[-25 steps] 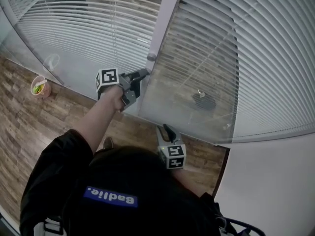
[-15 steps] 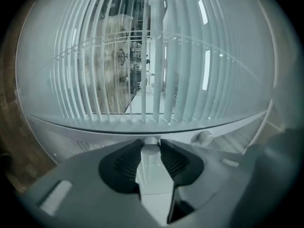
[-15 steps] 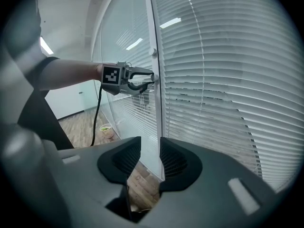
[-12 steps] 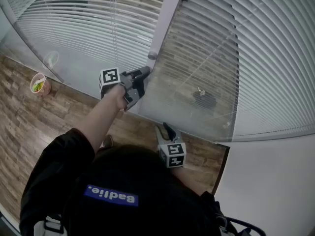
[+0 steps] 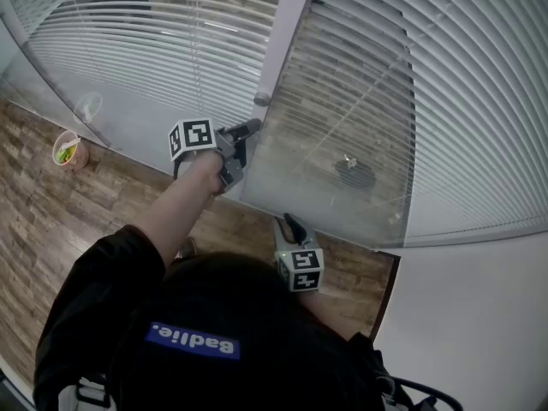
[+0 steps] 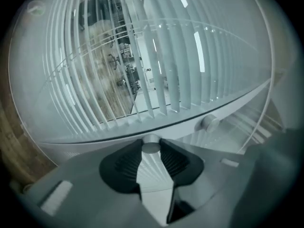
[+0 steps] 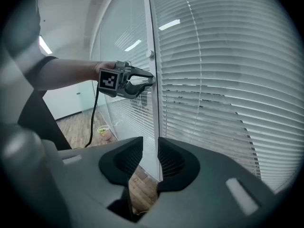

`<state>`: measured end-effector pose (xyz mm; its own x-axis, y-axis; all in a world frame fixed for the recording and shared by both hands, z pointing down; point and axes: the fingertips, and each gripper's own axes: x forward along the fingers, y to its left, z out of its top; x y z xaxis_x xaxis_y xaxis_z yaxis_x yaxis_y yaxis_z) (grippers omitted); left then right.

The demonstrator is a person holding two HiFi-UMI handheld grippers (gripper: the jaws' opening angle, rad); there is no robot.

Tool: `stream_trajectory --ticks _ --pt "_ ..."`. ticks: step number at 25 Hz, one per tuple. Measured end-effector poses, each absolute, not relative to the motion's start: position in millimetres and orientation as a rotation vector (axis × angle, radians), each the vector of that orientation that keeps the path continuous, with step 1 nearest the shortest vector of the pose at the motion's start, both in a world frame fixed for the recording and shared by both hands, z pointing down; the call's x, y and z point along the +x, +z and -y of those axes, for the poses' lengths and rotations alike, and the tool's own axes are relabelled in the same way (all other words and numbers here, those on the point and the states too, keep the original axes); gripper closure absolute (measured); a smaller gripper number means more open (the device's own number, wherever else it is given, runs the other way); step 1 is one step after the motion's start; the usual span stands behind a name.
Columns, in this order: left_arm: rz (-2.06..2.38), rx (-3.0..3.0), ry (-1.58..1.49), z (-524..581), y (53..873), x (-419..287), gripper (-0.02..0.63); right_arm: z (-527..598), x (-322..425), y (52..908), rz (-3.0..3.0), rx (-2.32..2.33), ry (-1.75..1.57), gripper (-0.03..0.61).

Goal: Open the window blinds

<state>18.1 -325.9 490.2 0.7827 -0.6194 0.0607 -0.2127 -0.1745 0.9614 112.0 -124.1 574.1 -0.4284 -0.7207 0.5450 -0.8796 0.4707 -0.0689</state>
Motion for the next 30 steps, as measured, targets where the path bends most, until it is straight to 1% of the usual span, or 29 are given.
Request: stream_trajectory --ticks 13,25,30 --pt "0.928 1.97 -0.057 323.3 487.8 19.3 0.491 125.7 111.6 572.7 2.287 1.336 0.465 0.485" --pt "1.095 2.227 0.427 323.0 488.2 22.3 0.486 128.8 112.8 571.7 2.279 1.335 0.46 0.497" --pt "1.124 2.273 0.51 321.1 490.8 22.7 0.485 128.6 111.6 573.1 2.28 1.335 0.457 0.497"
